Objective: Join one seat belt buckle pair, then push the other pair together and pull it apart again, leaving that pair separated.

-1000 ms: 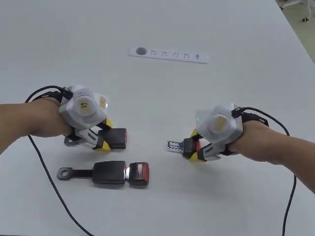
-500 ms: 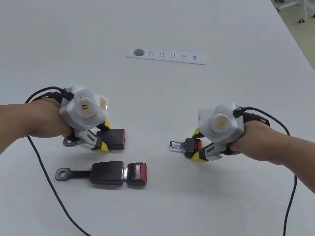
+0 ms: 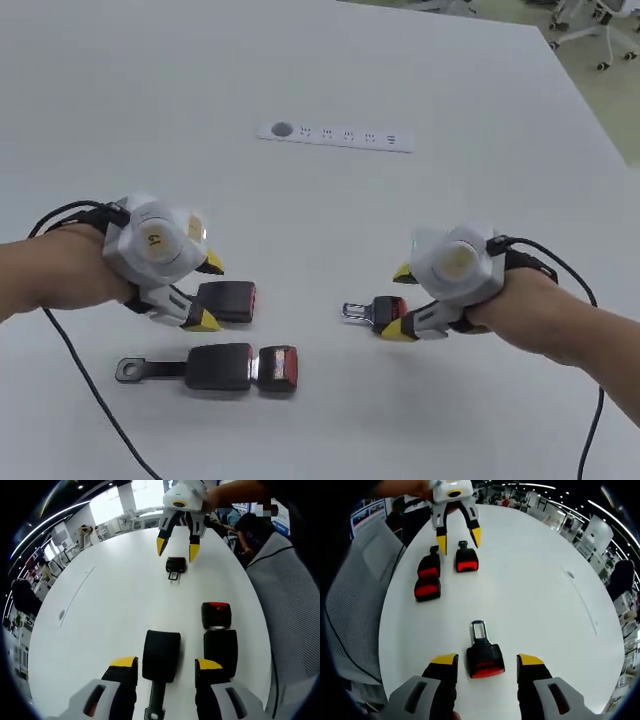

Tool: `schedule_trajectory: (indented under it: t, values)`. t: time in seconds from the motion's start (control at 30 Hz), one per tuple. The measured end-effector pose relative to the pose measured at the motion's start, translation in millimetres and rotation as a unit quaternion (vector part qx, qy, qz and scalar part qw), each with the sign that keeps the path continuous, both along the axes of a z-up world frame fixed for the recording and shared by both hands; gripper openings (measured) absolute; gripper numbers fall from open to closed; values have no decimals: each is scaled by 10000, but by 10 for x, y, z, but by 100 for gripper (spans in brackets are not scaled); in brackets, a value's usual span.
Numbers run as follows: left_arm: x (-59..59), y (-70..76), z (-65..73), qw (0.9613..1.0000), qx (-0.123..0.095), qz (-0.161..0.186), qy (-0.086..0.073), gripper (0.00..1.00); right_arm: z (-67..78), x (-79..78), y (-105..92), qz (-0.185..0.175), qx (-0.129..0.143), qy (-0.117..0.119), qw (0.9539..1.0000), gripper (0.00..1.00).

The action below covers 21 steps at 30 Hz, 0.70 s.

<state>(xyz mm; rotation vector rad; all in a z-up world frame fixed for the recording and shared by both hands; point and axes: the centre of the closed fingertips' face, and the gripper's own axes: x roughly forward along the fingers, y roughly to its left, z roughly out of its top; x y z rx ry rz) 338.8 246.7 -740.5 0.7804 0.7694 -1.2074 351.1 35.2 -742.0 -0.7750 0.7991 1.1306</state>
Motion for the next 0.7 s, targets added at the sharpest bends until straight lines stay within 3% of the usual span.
schedule_trajectory:
  t: [0.13, 0.23, 0.27, 0.5, 0.63, 0.7]
  values:
    - [-80, 69, 113, 9997, -82, 212, -121, 47, 89, -99, 39, -141, 175, -80, 9997, 47]
    - [-138, 182, 169, 9979, -242, 563, -206, 48, 123, -188, 47, -320, 287, -121, 9990, 49]
    - [-165, 212, 170, 9974, -283, 636, -199, 48, 152, -221, 37, -538, 340, -141, 9979, 52]
    - [-444, 393, 200, 9943, -366, 988, -185, 58, 281, -471, -10, -885, 575, -195, 9942, 58]
    - [-518, 483, 320, 9864, -560, 1523, -271, 62, 351, -567, -91, -1207, 765, -221, 9895, 65]
    - [-566, 564, 345, 9790, -690, 1905, -201, 67, 353, -629, -127, -1266, 780, -209, 9887, 67]
